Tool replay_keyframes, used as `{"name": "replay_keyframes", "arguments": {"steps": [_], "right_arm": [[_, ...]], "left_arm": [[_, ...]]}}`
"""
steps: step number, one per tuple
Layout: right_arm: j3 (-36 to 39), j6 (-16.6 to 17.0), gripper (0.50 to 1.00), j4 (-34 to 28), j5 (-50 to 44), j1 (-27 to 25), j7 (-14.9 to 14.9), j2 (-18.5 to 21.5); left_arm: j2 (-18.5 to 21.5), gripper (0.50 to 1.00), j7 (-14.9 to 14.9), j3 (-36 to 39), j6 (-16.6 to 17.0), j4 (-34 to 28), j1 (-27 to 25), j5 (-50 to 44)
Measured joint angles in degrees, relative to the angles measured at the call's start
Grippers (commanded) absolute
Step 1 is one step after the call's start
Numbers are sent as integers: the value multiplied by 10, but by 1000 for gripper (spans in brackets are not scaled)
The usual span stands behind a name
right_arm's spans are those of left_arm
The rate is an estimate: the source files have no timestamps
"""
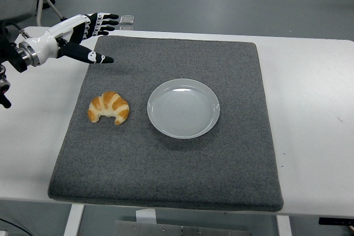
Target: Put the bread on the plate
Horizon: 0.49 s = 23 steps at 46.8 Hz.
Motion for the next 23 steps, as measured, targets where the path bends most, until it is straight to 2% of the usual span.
{"name": "replay_keyframes", "arguments": {"steps": [6,13,23], "right_arm": [[0,0,932,0,0,0,0,0],[0,0,930,0,0,0,0,0],[0,0,930,0,0,0,0,0]], "left_arm": [[34,992,-1,10,-4,-22,-2,77],[69,992,-2,23,-8,-76,-2,172],[82,990,0,55,-15,-117,-2,246]]}}
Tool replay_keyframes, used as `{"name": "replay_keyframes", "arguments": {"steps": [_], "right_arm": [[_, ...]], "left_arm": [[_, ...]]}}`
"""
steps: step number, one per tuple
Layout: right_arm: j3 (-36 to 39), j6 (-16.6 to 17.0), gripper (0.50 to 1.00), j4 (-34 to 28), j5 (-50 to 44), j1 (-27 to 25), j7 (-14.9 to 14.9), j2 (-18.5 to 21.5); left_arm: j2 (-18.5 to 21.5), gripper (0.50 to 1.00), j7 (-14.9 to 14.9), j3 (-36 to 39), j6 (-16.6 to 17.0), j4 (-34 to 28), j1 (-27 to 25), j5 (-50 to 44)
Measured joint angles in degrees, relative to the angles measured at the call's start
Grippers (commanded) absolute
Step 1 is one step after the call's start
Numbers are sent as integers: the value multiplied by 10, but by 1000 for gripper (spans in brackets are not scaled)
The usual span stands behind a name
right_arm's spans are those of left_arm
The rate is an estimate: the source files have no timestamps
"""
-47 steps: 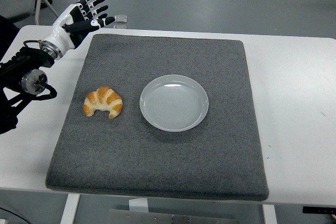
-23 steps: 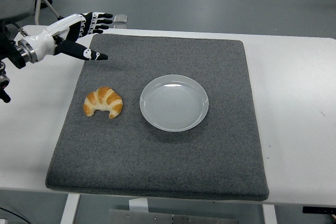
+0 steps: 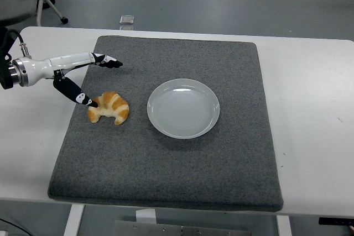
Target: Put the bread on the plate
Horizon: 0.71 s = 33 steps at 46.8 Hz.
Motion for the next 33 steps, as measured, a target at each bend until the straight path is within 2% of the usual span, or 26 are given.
{"name": "replay_keyframes", "arguments": {"steps": [9,21,33], "right_arm": [[0,0,930,0,0,0,0,0],[0,0,930,0,0,0,0,0],[0,0,930,0,0,0,0,0]], "left_arm": [[-1,986,5,22,7,-1,1,76],[-16,979,6,22,34,0,2,81],[-33,973,9,22,40,11,1,84]]}}
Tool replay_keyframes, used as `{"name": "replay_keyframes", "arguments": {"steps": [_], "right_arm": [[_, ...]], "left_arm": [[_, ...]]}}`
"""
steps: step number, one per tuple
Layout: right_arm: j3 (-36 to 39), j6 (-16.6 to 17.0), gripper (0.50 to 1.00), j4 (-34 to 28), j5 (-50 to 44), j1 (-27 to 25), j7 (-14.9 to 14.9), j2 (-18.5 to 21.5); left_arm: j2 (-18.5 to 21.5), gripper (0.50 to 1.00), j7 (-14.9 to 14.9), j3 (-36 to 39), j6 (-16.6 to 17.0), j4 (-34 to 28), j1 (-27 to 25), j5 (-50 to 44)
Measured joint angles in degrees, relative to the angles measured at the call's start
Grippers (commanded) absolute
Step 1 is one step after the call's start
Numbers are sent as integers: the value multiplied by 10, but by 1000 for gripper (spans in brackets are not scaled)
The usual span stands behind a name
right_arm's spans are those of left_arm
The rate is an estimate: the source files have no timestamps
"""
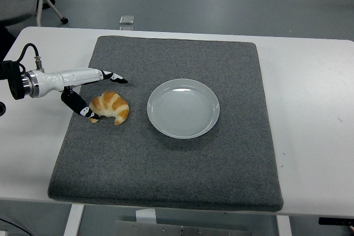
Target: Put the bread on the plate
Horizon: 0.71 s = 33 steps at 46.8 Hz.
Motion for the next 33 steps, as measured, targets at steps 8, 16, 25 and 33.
{"name": "replay_keyframes", "arguments": {"steps": [8,16,25,33], "right_arm": [[0,0,932,0,0,0,0,0],[0,0,930,0,0,0,0,0],[0,0,930,0,0,0,0,0],[0,0,930,0,0,0,0,0]], "left_arm": [[-26,973,1,1,7,15,1,0],[-41,973,2,3,18,32,2,0],[-60,958,2,20,20,42,3,4],[-63,943,9,20,23,42,5,27]]}}
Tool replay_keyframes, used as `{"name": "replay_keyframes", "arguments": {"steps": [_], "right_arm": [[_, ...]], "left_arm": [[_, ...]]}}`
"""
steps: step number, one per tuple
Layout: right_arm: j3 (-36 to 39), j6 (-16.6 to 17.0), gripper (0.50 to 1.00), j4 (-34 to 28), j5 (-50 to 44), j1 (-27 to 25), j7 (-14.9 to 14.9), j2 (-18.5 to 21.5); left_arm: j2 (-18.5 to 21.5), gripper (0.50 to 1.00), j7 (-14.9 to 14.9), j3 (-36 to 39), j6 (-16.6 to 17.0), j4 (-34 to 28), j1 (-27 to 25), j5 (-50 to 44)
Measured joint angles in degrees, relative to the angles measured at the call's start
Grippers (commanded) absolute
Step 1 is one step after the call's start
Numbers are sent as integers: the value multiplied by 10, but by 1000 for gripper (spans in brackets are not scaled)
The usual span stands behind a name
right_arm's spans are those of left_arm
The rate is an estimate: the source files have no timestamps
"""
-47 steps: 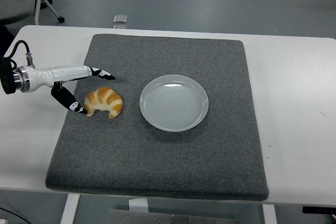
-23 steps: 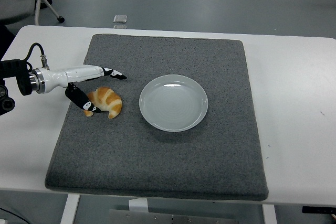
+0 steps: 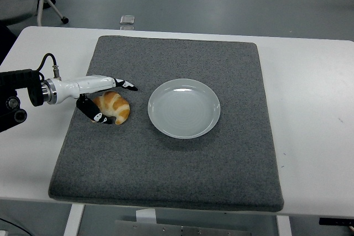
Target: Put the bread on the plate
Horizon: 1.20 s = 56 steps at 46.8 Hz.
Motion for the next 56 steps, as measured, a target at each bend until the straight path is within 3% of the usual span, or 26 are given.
{"name": "replay_keyframes", "arguments": {"steps": [9,19,32,43,49,52,56], "right_arm": [[0,0,932,0,0,0,0,0],[0,0,930,0,0,0,0,0],[0,0,932,0,0,0,0,0],[0,0,932,0,0,0,0,0],[0,0,932,0,0,0,0,0],[0,0,932,0,0,0,0,0],[0,0,930,0,0,0,0,0]], "left_arm": [[-2,917,2,1,0,0,1,2],[-1,829,2,1,0,-1,1,15],[-2,784,1,1,0,-1,1,40],[-2,707,1,1,0,-1,0,43],[-2,602,1,0,4,-1,0,44],[-2,500,1,0,7,-1,-1,45],[-2,500,1,0,8,-1,-2,53]]}}
